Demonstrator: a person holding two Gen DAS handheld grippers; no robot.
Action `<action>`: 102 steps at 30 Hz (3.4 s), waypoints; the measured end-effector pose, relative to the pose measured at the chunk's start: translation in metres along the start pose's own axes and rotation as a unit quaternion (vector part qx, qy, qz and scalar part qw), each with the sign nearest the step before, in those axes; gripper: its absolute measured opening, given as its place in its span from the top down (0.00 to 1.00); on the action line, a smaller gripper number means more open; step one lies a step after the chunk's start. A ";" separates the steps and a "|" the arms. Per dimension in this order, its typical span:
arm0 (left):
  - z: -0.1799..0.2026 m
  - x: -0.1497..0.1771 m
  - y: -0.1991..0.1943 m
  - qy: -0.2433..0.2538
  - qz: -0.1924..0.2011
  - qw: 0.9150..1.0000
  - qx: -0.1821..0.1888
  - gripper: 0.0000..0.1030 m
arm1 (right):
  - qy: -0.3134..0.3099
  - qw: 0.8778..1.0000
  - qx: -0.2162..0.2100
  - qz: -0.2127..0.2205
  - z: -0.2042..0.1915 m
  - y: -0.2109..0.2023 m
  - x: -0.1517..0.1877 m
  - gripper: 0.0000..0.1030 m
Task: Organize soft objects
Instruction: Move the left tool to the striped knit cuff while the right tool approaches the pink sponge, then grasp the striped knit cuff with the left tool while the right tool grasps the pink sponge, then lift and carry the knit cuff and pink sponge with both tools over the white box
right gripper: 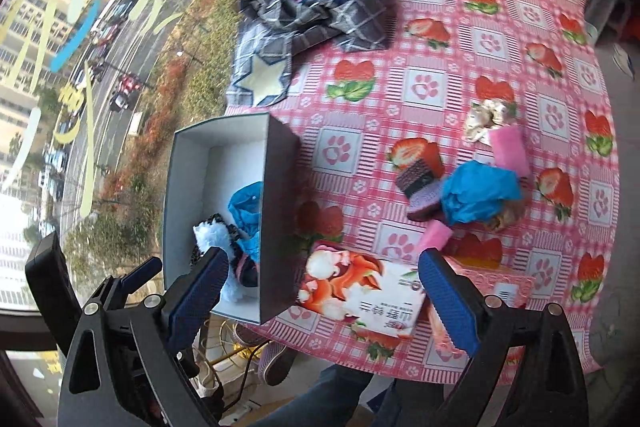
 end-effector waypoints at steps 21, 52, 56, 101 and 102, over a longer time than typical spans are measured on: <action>0.082 -0.104 0.202 -0.124 -0.189 0.972 0.065 0.00 | 0.235 0.971 0.034 -0.007 0.255 -0.026 0.013 0.06; 0.094 -0.084 0.264 -0.189 -0.265 0.945 0.021 0.07 | 0.089 0.992 0.054 -0.068 0.209 0.133 -0.146 0.06; 0.087 -0.079 0.265 -0.199 -0.263 0.944 0.025 0.10 | 0.071 0.991 0.069 -0.087 0.203 0.157 -0.146 0.06; 0.134 -0.010 0.077 0.141 -0.088 0.986 0.011 0.59 | 0.176 0.983 0.060 -0.007 0.234 0.007 0.022 0.52; 0.134 -0.006 0.073 0.147 -0.087 0.985 0.013 0.59 | 0.173 0.983 0.062 -0.004 0.231 0.003 0.028 0.52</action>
Point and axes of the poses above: each gripper's, at about its wrist camera, not at the fingertips, and y roughly the way its jaws point, z to its right, x to its underside, the point moved 3 cm from there along y, roughly the way its jaws point, and after that the axes turned 13 degrees about y, right-handed, at the moved point
